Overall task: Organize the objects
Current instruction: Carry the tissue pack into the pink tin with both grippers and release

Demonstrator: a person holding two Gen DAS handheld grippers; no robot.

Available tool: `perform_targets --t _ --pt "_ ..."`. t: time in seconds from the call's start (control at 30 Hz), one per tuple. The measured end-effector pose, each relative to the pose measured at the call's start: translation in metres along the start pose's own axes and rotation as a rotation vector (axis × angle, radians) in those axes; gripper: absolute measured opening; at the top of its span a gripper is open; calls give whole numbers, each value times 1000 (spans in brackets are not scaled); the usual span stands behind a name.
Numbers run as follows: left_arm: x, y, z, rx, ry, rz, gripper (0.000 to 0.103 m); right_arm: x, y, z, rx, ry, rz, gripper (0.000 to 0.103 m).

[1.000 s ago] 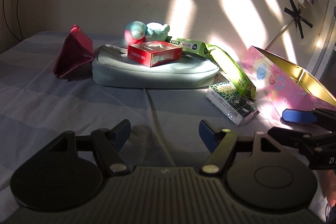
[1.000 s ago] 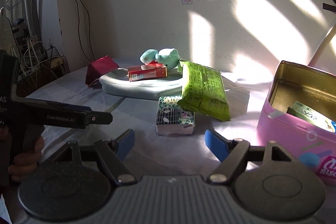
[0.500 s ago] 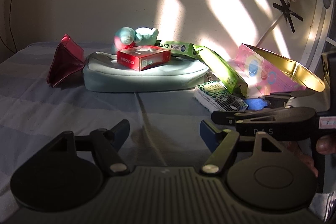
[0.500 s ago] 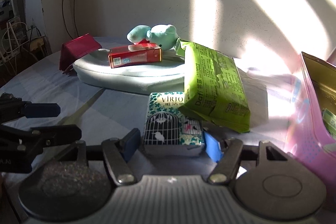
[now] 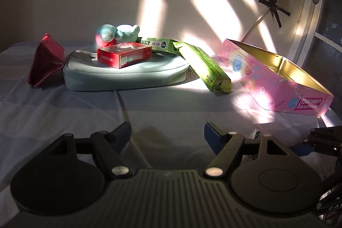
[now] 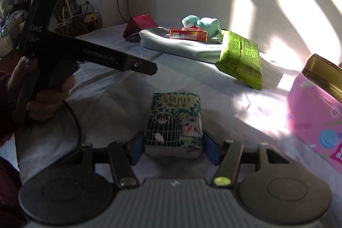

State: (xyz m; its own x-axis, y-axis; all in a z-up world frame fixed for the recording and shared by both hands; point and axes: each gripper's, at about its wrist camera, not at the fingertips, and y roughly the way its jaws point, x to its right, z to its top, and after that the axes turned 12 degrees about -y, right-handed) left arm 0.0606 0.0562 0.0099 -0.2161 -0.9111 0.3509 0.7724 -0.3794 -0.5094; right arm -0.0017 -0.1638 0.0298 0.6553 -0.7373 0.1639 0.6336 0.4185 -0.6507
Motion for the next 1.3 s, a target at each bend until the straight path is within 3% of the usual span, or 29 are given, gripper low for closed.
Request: perform_targets --t 0.1,0.33,0.53,0.6,0.67,0.7,0.77,0.93,1.1,1.2,1.3 --pt "12 -1 -2 -61 -22 -128 77 0 -20 -17 9 51 -36 72" --pt "55 0 -14 -178 5 -318 77 3 -35 -36 47 140 -52 73" --pt "70 12 -24 -264 29 -300 76 4 -29 -35 65 125 -29 74" --pt "71 14 -28 -268 24 -287 69 3 -25 -32 70 110 -21 74" --pt "77 15 -27 -291 33 -297 58 1 -24 -31 82 97 -23 65" --pt "80 15 -26 -295 35 -292 58 1 -23 -30 87 93 -35 56" --pt "94 16 -19 -272 76 -276 58 8 -27 -32 122 120 -54 55" --pt "144 19 14 -189 186 -338 58 37 -58 -34 263 171 -198 55" --pt "208 47 36 -118 312 -379 60 86 -82 -36 342 274 -351 55" --pt "235 76 48 -129 331 -386 60 120 -83 -40 345 334 -398 55" --pt "246 102 55 -165 314 -360 61 153 -73 -45 314 387 -380 55"
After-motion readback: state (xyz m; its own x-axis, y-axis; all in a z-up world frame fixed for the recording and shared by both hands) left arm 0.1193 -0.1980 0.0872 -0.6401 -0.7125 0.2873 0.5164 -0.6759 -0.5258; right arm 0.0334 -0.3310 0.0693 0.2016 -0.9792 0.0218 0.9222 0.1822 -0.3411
